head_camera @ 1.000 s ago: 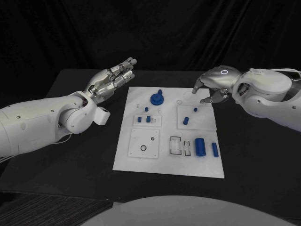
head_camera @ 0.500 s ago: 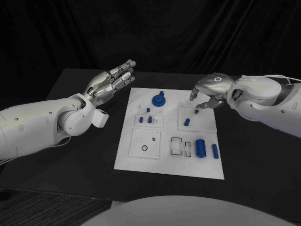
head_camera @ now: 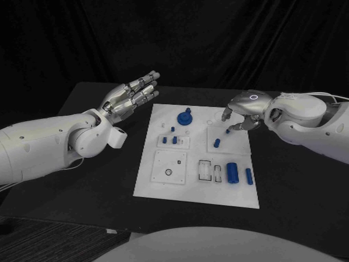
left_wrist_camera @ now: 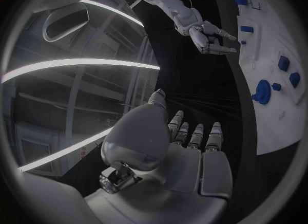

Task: Assemble the parts on the task board

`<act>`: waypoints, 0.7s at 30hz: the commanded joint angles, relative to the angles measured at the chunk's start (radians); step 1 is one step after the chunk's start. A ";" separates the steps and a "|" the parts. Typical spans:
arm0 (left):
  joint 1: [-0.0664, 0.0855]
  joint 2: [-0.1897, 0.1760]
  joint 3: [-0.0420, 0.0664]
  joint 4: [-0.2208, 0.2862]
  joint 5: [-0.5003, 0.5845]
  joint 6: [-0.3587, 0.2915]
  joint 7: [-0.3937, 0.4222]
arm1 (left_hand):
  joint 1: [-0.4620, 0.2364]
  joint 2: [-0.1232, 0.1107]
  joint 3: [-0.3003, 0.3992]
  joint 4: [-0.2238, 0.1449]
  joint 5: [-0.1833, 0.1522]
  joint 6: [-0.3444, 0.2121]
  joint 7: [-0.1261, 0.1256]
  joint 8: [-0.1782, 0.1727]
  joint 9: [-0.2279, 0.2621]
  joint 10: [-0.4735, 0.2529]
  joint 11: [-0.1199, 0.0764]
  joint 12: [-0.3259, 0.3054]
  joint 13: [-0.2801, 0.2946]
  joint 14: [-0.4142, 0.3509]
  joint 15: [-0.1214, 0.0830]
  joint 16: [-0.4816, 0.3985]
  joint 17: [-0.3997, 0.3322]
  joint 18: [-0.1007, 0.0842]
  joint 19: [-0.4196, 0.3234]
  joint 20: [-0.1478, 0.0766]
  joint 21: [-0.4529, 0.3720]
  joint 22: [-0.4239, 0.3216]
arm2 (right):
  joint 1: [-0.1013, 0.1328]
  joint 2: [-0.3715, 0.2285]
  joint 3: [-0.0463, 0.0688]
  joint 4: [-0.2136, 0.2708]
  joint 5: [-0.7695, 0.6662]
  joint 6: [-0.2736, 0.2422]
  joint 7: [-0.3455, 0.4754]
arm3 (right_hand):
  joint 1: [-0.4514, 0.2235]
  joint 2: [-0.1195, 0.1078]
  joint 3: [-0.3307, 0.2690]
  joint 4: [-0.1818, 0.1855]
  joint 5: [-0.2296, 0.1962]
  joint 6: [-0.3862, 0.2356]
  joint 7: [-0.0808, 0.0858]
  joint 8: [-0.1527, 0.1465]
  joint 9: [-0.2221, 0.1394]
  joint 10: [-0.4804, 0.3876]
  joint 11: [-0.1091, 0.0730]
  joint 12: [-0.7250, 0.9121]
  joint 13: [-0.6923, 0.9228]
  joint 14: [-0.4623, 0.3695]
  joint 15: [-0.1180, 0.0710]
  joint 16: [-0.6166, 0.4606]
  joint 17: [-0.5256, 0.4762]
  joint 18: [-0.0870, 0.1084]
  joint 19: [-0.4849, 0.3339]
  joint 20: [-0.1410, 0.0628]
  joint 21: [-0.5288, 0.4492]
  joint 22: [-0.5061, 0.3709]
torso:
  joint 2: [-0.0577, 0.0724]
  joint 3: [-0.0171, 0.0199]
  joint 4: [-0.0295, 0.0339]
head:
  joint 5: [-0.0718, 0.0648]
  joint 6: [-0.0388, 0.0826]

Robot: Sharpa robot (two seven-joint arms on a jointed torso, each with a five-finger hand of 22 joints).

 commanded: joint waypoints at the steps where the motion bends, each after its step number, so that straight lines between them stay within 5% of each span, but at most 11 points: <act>1: -0.002 0.002 0.001 -0.001 0.009 0.022 0.082 | 0.011 0.004 0.001 -0.006 0.008 -0.001 0.005 -0.001 0.001 0.000 0.007 0.005 0.001 0.000 0.004 -0.004 -0.002 0.016 0.001 0.007 -0.001 0.003 | -0.007 -0.001 0.001 -0.004 -0.011 0.003 0.001 | -0.011 -0.001 0.006 0.000 0.004 -0.003 0.002 -0.005 -0.001 0.008 0.000 -0.004 -0.001 0.049 0.010 -0.001 0.000 0.002 0.006 0.003 -0.004 0.177 | -0.003 0.0003 -0.0013 | 0.000 0.000; 6: -0.002 0.002 0.001 -0.001 0.009 0.023 0.080 | 0.018 0.005 0.003 -0.013 0.016 -0.001 0.006 -0.001 0.001 0.000 0.009 0.007 0.001 0.000 0.005 -0.004 -0.002 0.017 0.002 0.011 0.000 0.004 | -0.018 0.000 0.001 -0.012 -0.011 -0.007 -0.010 | -0.011 0.001 0.014 -0.005 0.013 -0.001 0.005 -0.006 -0.004 0.024 0.001 -0.011 -0.009 0.049 0.011 -0.002 0.000 0.002 0.006 0.004 -0.006 0.177 | -0.004 -0.0013 -0.0005 | -0.003 0.000; 12: -0.003 0.001 0.001 0.000 0.009 0.026 0.077 | 0.025 0.007 0.005 -0.022 0.024 0.002 0.009 0.000 0.002 0.001 0.012 0.011 0.002 0.000 0.007 -0.004 -0.002 0.017 0.003 0.013 0.000 0.008 | -0.031 0.006 0.001 -0.026 -0.011 -0.024 -0.018 | -0.004 0.000 0.058 -0.028 0.074 0.010 0.012 -0.005 -0.011 0.054 0.004 -0.042 -0.035 0.049 0.014 -0.002 -0.001 0.003 0.007 0.006 -0.009 0.177 | -0.005 -0.0027 -0.0002 | -0.005 0.000; 21: -0.004 0.002 0.001 -0.002 0.009 0.032 0.073 | 0.033 0.010 0.008 -0.034 0.035 0.003 0.012 0.000 0.002 0.002 0.017 0.016 0.002 0.000 0.009 -0.004 -0.002 0.017 0.004 0.016 0.001 0.010 | -0.047 0.018 0.001 -0.048 -0.011 -0.046 -0.016 | -0.013 -0.003 0.079 -0.033 0.072 0.021 0.012 -0.001 -0.010 0.082 0.002 -0.047 -0.039 0.050 0.013 -0.002 0.001 0.003 0.007 0.006 -0.009 0.177 | -0.007 -0.0033 0.0002 | -0.009 0.000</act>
